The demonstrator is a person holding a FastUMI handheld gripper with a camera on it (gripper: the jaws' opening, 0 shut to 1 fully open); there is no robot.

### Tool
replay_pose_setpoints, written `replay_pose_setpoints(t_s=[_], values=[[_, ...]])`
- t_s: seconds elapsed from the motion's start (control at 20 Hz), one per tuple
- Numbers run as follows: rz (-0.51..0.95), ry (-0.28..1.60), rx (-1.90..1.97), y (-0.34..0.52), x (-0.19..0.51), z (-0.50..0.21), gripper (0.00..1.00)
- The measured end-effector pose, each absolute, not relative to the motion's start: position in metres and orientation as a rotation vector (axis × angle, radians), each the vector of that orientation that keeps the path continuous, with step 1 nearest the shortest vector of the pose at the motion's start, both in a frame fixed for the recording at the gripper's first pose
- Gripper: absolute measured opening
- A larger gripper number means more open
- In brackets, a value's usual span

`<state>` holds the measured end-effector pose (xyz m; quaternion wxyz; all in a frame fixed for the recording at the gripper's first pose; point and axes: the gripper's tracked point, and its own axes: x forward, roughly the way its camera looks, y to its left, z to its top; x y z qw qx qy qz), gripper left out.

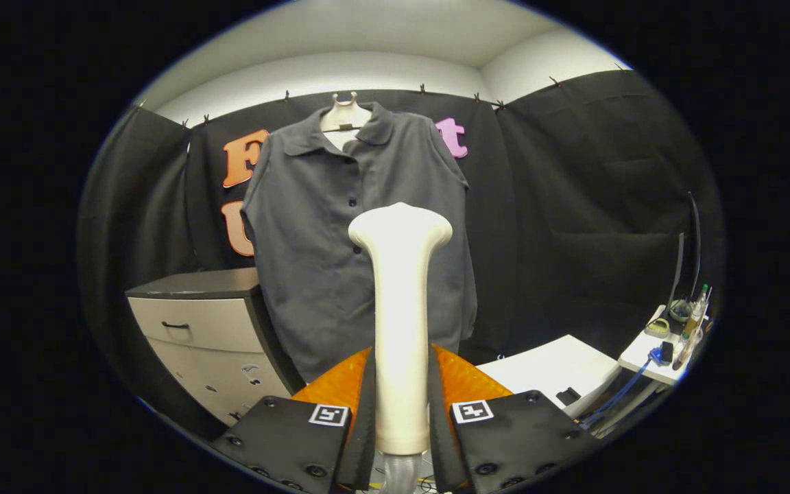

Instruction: Iron the clothes twice with a garment steamer, once on the left side and once on the right side.

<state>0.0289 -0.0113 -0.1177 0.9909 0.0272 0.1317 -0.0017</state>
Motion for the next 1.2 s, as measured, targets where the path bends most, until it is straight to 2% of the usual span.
replay_pose_setpoints(t_s=[0.7, 1.2], values=[[0.077, 0.088, 0.046, 0.057, -0.017, -0.009, 0.41], [0.075, 0.072, 0.061, 0.054, -0.022, -0.004, 0.41]])
